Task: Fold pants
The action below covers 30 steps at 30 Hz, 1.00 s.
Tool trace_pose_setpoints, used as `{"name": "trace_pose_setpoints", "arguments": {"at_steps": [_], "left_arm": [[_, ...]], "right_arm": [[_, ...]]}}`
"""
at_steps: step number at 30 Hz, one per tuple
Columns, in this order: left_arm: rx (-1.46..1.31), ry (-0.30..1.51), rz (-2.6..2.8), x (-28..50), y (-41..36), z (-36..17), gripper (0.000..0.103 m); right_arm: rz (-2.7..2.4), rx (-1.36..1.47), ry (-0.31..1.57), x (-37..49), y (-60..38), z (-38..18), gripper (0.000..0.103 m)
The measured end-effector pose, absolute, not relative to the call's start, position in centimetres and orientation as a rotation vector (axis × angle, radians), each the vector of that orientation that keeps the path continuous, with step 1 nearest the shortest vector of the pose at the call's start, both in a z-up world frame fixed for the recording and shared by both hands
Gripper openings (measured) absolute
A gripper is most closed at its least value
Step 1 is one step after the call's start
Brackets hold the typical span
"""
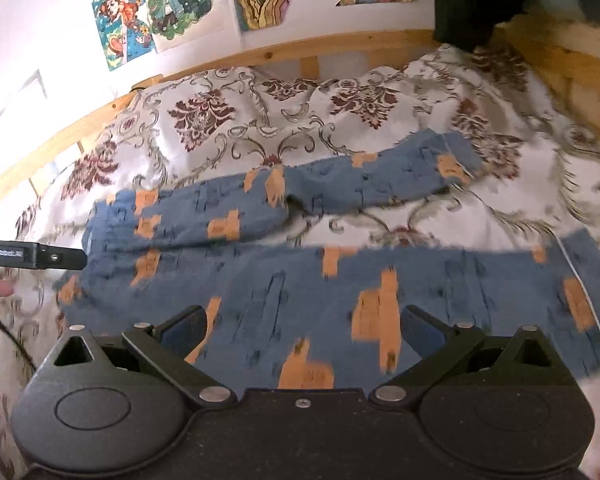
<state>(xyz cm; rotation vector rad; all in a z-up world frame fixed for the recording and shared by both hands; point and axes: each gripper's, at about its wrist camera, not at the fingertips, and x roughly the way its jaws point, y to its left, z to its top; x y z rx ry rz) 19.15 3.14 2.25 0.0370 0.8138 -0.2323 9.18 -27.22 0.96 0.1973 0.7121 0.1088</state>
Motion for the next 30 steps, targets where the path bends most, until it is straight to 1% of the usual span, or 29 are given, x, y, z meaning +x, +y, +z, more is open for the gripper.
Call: {"name": "trace_pose_setpoints", "arguments": {"at_steps": [4,8,11,14,18,20,21,23,25,28,29,30], "left_arm": [[0.159,0.774,-0.282,26.4,1.9,2.3,0.103],[0.253,0.710,-0.362,34.2,0.7,1.6,0.103],[0.233,0.762,-0.410,40.4,-0.1,0.3,0.103],[0.244,0.824,-0.494,45.6,-0.9,-1.2,0.103],[0.321,0.894,-0.620,49.4,-2.1,-2.8,0.101],[0.346,0.941,-0.681,50.5,-2.4,-3.6,0.097],[0.362,0.960,-0.699,50.8,-2.7,-3.9,0.095],[0.410,1.013,-0.720,51.4,-3.0,-4.6,0.084],[0.424,1.081,-0.740,52.1,-3.0,-5.2,0.081],[0.433,1.131,-0.784,52.4,-2.9,-5.7,0.080],[0.435,1.135,-0.786,52.5,-2.9,-5.8,0.078],[0.429,1.146,-0.784,52.7,-2.8,-5.9,0.076]], "right_arm": [[0.204,0.183,0.721,16.2,-28.9,1.4,0.103],[0.315,0.158,0.731,25.4,-30.3,1.7,0.103],[0.345,0.145,0.742,32.5,-31.5,1.6,0.102],[0.420,0.111,0.795,39.2,-31.8,1.3,0.102],[0.529,0.059,0.850,45.8,-31.3,0.4,0.101],[0.552,0.029,0.878,48.2,-30.7,-0.2,0.097],[0.556,-0.001,0.904,49.3,-30.2,-0.6,0.093],[0.569,-0.084,0.948,50.5,-29.2,-1.4,0.088],[0.589,-0.173,0.984,51.4,-28.4,-2.2,0.075],[0.610,-0.226,1.029,52.4,-28.2,-3.5,0.069],[0.619,-0.224,1.045,52.6,-28.3,-3.8,0.067],[0.628,-0.219,1.061,52.7,-28.4,-4.2,0.062]]}}
